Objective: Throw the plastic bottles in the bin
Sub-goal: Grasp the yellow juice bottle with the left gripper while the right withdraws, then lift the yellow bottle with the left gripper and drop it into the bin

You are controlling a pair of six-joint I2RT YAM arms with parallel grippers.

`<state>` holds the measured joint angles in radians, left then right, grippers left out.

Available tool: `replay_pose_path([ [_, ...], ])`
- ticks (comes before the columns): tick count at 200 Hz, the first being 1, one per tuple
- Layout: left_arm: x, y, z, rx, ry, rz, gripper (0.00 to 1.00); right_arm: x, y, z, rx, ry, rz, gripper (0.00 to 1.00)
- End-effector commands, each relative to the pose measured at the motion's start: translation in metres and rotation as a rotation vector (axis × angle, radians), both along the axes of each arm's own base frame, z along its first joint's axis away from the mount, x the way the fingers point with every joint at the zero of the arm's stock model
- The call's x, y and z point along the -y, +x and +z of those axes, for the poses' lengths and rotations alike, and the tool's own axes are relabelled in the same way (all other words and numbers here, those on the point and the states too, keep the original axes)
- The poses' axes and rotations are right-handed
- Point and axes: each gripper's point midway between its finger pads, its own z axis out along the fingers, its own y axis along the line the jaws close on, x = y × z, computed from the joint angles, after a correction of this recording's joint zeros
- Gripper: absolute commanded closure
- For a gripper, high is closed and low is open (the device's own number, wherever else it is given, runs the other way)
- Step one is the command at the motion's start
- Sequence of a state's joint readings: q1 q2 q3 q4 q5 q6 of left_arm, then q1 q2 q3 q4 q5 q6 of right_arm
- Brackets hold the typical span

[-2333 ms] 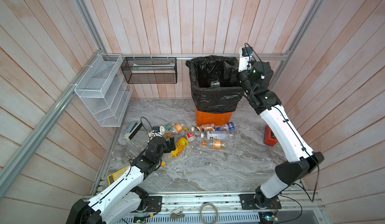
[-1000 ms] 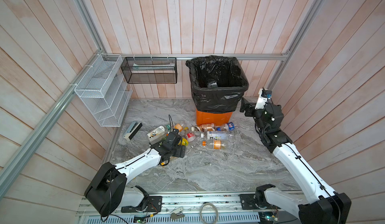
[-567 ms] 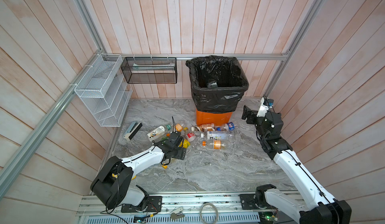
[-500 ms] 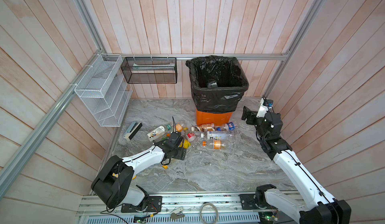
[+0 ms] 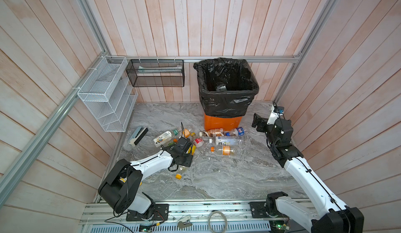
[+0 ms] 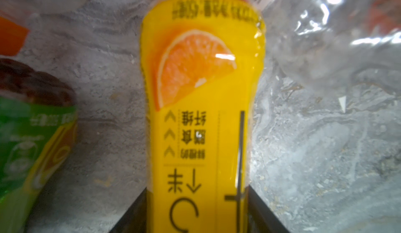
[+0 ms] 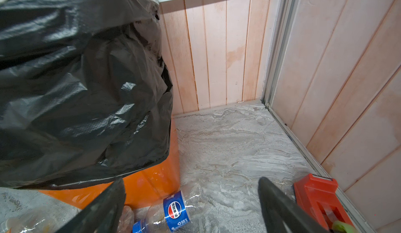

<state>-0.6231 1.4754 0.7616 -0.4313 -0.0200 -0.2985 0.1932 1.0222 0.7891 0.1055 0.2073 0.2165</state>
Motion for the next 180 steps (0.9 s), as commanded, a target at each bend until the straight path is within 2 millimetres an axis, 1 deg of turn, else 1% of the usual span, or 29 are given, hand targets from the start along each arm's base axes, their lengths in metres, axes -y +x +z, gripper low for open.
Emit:
replay_pose_path([
  [1,0.010,0.003,0.017,0.026,-0.057,-0.012,0.40,0.003,-0.004,0.001,0.011,0.021,-0.008,0.04],
  [24,0.014,0.003,0.036,0.069,-0.113,-0.007,0.42,0.008,-0.008,-0.007,0.001,0.022,-0.025,0.05],
  [40,0.014,0.007,0.056,0.125,-0.146,0.002,0.45,0.012,-0.011,-0.010,-0.001,0.025,-0.040,0.05],
  [50,0.011,0.010,0.070,0.180,-0.160,0.018,0.48,0.014,-0.013,-0.012,0.000,0.029,-0.052,0.04],
  [58,0.010,0.014,0.084,0.227,-0.177,0.025,0.48,0.016,-0.015,-0.014,-0.001,0.031,-0.060,0.05],
  [80,0.007,0.022,0.131,0.387,-0.239,0.038,0.48,0.022,-0.022,-0.013,0.015,0.035,-0.089,0.05],
  [87,0.004,0.026,0.150,0.448,-0.255,0.051,0.48,0.024,-0.025,-0.012,0.023,0.037,-0.098,0.05],
  [100,-0.005,0.035,0.194,0.599,-0.277,0.083,0.47,0.026,-0.030,-0.012,0.043,0.045,-0.104,0.04],
  [116,-0.012,0.045,0.264,0.820,-0.329,0.111,0.46,0.027,-0.036,-0.016,0.062,0.066,-0.105,0.04],
  [126,-0.010,0.049,0.307,0.942,-0.380,0.108,0.46,0.026,-0.039,-0.023,0.054,0.081,-0.103,0.04],
  [135,-0.007,0.052,0.344,1.040,-0.426,0.095,0.46,0.025,-0.041,-0.029,0.045,0.096,-0.099,0.04],
  [147,0.003,0.055,0.388,1.148,-0.498,0.066,0.46,0.024,-0.042,-0.039,0.024,0.110,-0.091,0.04],
  [166,0.023,0.064,0.445,1.282,-0.599,0.012,0.46,0.023,-0.045,-0.051,-0.001,0.123,-0.090,0.04],
  [176,0.033,0.076,0.471,1.351,-0.605,-0.018,0.46,0.023,-0.047,-0.054,-0.005,0.129,-0.089,0.04],
  [180,0.040,0.084,0.476,1.359,-0.612,-0.031,0.46,0.023,-0.047,-0.055,-0.007,0.130,-0.087,0.04],
])
